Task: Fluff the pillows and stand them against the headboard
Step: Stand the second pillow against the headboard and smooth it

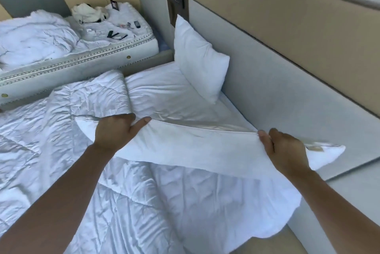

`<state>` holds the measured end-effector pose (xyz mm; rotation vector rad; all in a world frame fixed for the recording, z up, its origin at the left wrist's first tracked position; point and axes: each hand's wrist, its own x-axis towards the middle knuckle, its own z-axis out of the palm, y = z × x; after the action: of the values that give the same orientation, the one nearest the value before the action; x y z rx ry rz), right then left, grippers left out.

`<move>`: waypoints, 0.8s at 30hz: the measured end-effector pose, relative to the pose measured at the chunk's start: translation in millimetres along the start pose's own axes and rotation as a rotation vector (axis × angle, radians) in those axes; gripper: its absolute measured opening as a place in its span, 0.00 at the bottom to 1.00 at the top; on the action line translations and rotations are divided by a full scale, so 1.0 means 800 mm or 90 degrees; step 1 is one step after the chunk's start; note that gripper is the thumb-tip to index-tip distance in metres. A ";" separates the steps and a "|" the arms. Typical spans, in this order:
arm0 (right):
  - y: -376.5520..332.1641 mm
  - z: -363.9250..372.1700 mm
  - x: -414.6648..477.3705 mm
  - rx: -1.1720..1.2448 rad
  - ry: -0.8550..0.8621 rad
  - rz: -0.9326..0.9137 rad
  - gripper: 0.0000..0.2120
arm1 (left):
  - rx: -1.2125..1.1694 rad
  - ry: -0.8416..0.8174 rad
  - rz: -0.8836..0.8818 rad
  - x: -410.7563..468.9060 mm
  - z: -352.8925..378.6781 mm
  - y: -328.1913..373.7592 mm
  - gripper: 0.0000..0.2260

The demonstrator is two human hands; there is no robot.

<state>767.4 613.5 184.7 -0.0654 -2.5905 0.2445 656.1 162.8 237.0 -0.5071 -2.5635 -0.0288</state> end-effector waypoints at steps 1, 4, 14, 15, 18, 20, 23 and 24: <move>0.016 -0.009 0.002 -0.002 0.010 0.011 0.21 | -0.008 0.009 0.012 0.020 0.002 0.015 0.28; 0.063 -0.026 0.005 -0.006 0.030 0.038 0.23 | -0.017 0.012 0.040 0.076 0.012 0.057 0.27; 0.178 -0.021 -0.003 -0.025 0.054 0.128 0.26 | -0.048 0.009 0.092 0.174 0.117 0.176 0.30; 0.186 -0.017 -0.007 -0.037 0.053 0.143 0.27 | -0.054 0.000 0.096 0.181 0.129 0.186 0.30; 0.206 -0.001 -0.022 -0.075 0.057 0.174 0.28 | -0.081 -0.008 0.122 0.204 0.163 0.214 0.30; 0.213 0.007 -0.031 -0.083 0.041 0.186 0.29 | -0.098 -0.021 0.143 0.222 0.188 0.231 0.31; 0.217 0.015 -0.038 -0.082 0.056 0.226 0.26 | -0.112 -0.009 0.177 0.257 0.230 0.256 0.32; 0.219 0.018 -0.039 -0.081 0.060 0.245 0.25 | -0.120 -0.001 0.195 0.271 0.246 0.266 0.32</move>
<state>786.5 780.1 123.7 -0.6100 -2.4783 0.2080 464.1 459.6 159.0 -0.9651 -2.4688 -0.1620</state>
